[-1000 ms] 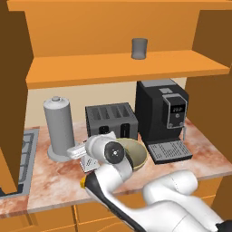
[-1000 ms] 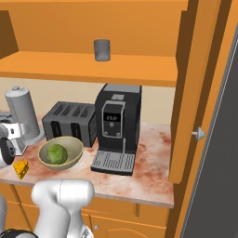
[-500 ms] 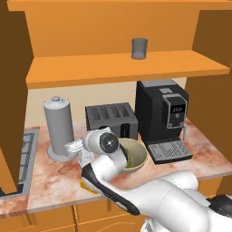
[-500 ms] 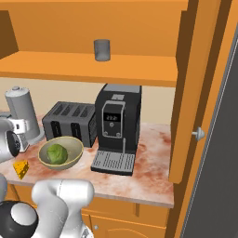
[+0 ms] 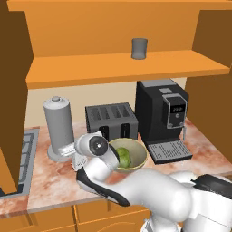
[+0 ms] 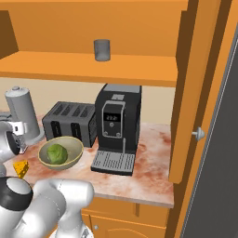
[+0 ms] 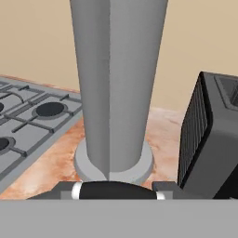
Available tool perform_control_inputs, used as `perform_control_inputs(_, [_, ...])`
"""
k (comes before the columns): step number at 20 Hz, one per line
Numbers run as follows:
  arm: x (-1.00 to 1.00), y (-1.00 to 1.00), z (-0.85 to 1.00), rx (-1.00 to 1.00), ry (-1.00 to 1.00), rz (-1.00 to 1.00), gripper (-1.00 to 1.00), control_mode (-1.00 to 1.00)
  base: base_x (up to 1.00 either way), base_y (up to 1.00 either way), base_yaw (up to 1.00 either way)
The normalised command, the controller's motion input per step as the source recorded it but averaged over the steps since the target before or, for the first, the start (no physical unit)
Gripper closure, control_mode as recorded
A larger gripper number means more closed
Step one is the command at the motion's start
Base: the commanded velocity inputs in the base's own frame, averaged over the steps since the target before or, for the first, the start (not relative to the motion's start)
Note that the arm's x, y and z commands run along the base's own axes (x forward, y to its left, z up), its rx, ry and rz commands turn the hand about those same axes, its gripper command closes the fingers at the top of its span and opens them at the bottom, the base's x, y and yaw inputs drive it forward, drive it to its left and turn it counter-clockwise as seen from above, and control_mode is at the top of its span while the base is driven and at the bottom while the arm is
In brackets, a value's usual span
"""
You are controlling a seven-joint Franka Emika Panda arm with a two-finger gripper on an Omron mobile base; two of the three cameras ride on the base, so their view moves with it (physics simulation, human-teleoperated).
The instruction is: Pick the cheese from the fridge and the cheese grater from the cabinet and place them next to the salad bowl.
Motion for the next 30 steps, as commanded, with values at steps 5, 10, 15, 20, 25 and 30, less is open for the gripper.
perform_control_inputs(5, [0.07,0.2,-0.34,0.0,0.0,0.0,1.0,-1.0,0.0,0.0,0.0])
perform_control_inputs(10, [0.22,0.02,-0.13,0.0,-0.04,0.0,1.0,-1.0,0.0,0.0,0.0])
perform_control_inputs(15, [0.26,0.0,-0.25,-0.01,-0.02,0.0,1.0,-1.0,0.0,0.0,0.0])
perform_control_inputs(20, [0.1,0.0,-0.4,0.0,0.0,0.0,1.0,-1.0,0.0,0.0,0.0])
perform_control_inputs(25, [0.14,0.0,-0.47,-0.01,0.0,0.0,1.0,-1.0,0.0,0.0,0.0])
perform_control_inputs(30, [0.17,0.0,-0.29,-0.01,0.0,0.0,1.0,-1.0,0.0,0.0,0.0])
